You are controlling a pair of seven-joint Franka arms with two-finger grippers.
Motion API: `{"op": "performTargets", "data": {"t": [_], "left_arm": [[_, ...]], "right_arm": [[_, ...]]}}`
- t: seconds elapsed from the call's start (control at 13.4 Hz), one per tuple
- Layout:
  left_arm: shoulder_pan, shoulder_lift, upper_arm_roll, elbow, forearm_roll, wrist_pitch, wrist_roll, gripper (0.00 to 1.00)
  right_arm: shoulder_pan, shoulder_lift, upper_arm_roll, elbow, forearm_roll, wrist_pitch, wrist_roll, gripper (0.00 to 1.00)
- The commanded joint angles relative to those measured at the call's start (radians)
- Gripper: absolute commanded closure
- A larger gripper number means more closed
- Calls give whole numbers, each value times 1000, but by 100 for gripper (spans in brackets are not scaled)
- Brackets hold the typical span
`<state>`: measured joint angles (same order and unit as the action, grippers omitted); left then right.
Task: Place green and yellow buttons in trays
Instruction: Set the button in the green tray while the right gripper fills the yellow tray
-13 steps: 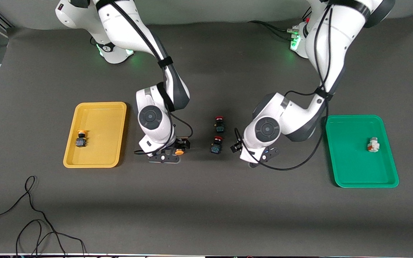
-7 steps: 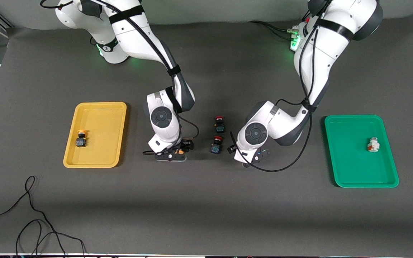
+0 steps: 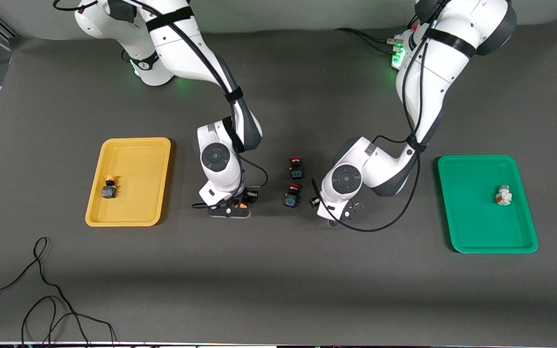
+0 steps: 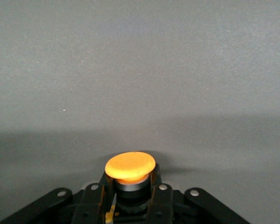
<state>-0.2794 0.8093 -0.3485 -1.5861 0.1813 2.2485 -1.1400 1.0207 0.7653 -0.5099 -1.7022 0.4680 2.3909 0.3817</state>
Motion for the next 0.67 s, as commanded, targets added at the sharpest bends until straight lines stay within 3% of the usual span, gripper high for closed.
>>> {"op": "performTargets", "data": {"t": [0.0, 0.15, 0.37, 0.6], "left_arm": [[-8, -28, 14, -12, 7, -9, -27, 100], [-1, -80, 13, -11, 6, -49, -50, 100], [23, -186, 10, 9, 3, -243, -32, 100], [77, -294, 2, 85, -63, -497, 95, 100]], "right_arm": [[-1, -124, -30, 30, -32, -166, -3, 81], [1, -200, -73, 73, -84, -307, -3, 81], [-13, -314, -160, 38, -157, -424, -138, 82], [-10, -418, -348, -115, -157, -432, -451, 83]]}}
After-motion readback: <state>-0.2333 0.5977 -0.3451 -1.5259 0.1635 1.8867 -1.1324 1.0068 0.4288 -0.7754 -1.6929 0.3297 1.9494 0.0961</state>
